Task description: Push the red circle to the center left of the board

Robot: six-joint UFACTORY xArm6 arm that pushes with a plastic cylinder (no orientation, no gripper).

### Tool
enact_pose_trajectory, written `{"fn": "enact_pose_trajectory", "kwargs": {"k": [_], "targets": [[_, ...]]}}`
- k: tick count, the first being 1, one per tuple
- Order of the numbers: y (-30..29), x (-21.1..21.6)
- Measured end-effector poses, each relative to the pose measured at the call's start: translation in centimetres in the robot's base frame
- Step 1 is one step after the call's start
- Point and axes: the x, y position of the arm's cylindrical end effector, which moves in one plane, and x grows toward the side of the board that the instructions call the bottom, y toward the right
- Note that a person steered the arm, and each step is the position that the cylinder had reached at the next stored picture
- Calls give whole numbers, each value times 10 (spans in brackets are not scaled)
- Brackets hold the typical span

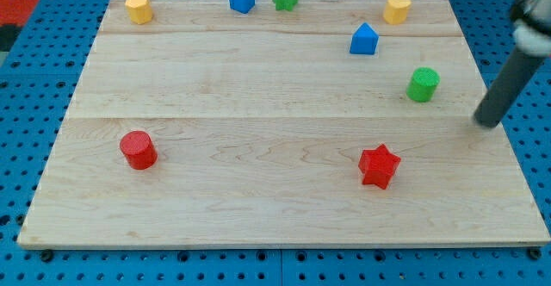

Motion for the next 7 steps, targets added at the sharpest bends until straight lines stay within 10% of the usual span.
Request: {"fn": "enact_pose_trajectory", "kwargs": {"k": [2, 4, 5, 7], "targets": [[-81, 131], [-336, 84], [-350, 20], [-376, 72]]}}
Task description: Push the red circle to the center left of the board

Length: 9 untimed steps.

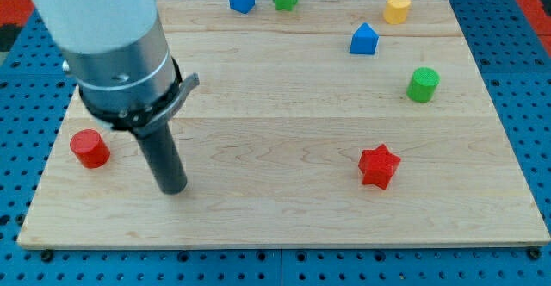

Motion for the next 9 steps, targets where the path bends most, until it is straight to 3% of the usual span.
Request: {"fn": "enact_pose_trajectory", "kwargs": {"k": [1, 3, 4, 5, 6, 7, 8, 9], "targets": [[-112, 0], [-127, -112], [-122, -41], [-82, -20], [-91, -75], [-99, -93], [-117, -55], [-165, -65]]}}
